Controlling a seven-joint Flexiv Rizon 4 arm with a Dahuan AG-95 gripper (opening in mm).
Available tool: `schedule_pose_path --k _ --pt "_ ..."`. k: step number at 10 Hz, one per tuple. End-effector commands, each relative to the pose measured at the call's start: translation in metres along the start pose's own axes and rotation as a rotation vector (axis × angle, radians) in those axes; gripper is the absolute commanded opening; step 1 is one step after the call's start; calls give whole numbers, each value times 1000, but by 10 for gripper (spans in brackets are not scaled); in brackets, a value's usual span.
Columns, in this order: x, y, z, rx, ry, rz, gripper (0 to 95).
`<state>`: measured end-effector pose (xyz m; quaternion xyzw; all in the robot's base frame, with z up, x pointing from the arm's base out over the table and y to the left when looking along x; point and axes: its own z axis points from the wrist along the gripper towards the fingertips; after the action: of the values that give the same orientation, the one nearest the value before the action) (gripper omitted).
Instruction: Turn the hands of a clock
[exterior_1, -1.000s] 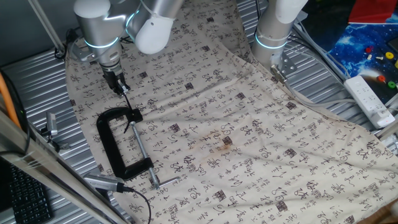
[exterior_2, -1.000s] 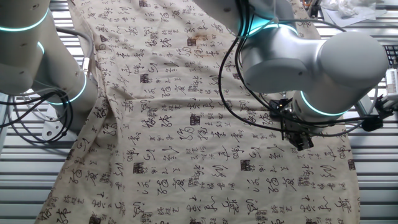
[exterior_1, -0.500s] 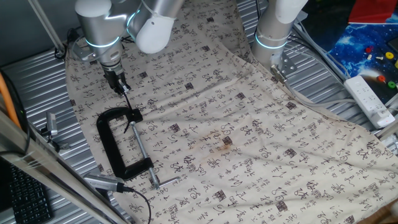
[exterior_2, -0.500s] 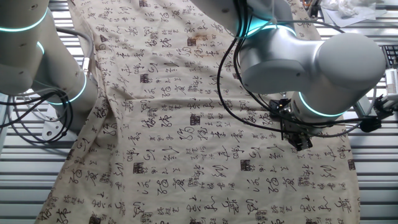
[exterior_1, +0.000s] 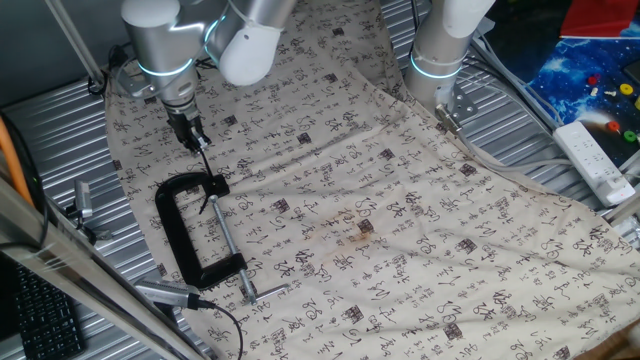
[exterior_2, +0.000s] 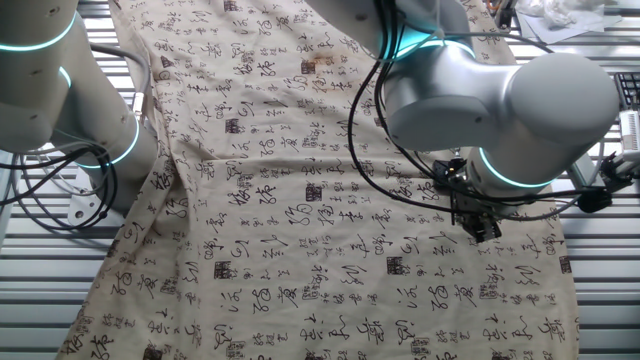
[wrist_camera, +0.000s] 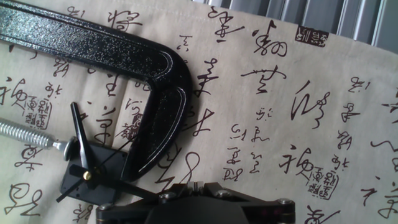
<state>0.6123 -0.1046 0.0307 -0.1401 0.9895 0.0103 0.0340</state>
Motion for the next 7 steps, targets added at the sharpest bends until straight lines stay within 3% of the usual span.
schedule_pose_path --k 1,7 --pt "3 1 -1 2 0 0 0" --pt "8 2 -1 1 -3 5 0"
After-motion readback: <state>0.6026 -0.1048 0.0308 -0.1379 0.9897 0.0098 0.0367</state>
